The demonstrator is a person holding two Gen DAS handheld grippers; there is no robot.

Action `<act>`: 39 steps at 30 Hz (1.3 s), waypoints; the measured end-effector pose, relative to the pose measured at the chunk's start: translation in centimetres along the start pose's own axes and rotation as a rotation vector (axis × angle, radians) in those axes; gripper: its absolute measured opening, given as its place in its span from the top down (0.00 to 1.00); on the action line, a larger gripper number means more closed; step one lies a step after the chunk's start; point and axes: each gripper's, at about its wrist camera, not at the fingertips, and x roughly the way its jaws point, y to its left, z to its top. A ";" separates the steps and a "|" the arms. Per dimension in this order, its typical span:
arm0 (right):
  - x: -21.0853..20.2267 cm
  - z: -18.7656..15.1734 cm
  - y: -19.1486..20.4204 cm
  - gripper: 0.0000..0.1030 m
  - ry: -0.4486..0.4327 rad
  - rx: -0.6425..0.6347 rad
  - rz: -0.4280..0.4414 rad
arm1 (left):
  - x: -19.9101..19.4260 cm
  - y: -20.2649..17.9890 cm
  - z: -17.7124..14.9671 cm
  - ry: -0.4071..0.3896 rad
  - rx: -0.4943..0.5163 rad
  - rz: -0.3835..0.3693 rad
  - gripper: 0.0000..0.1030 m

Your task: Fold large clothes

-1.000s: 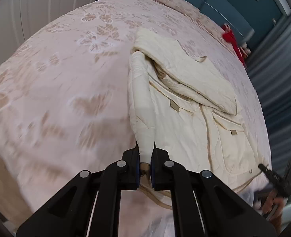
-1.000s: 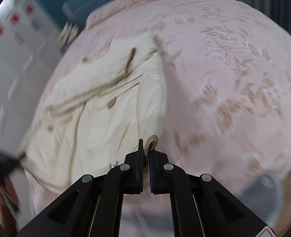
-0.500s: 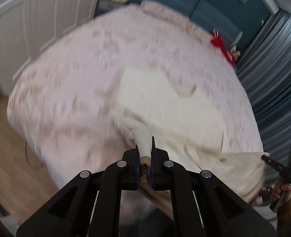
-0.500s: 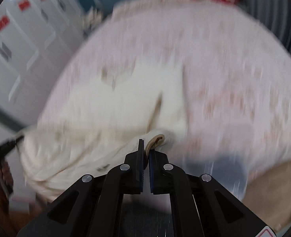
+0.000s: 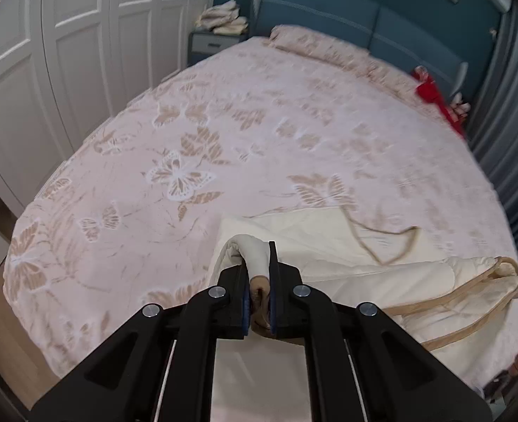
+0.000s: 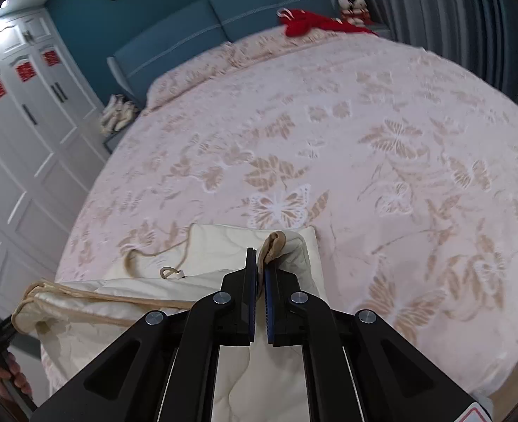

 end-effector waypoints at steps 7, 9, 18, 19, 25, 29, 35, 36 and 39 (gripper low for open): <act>7.1 -0.5 -0.7 0.96 0.072 0.013 -0.068 | 7.7 0.6 -1.2 0.109 -0.044 0.057 0.92; 8.6 -1.0 -1.1 0.96 0.091 0.026 -0.079 | 8.9 0.3 -1.7 0.113 -0.035 0.071 0.92; 7.2 -0.1 -2.1 0.78 0.063 0.048 0.015 | 9.3 1.3 -1.7 0.103 -0.089 -0.001 0.83; 4.9 0.4 -2.4 0.70 0.006 0.055 0.045 | 8.1 1.7 -1.4 0.078 -0.110 -0.037 0.75; -0.5 1.1 -3.8 0.36 -0.117 0.002 0.044 | 0.1 5.6 0.3 -0.167 -0.184 -0.048 0.05; 4.3 0.6 -3.0 0.36 0.008 -0.048 0.000 | 3.9 5.1 1.5 -0.020 -0.202 -0.111 0.05; 10.0 -0.4 -2.2 0.59 0.131 0.005 -0.006 | 10.2 1.7 1.2 0.133 -0.107 -0.114 0.19; 10.5 -0.5 -1.9 0.80 0.150 0.007 0.000 | 10.7 1.6 1.0 0.156 -0.097 -0.120 0.43; 9.8 0.1 -1.0 0.91 0.130 0.000 0.029 | 11.8 1.5 1.2 0.204 -0.107 -0.120 0.87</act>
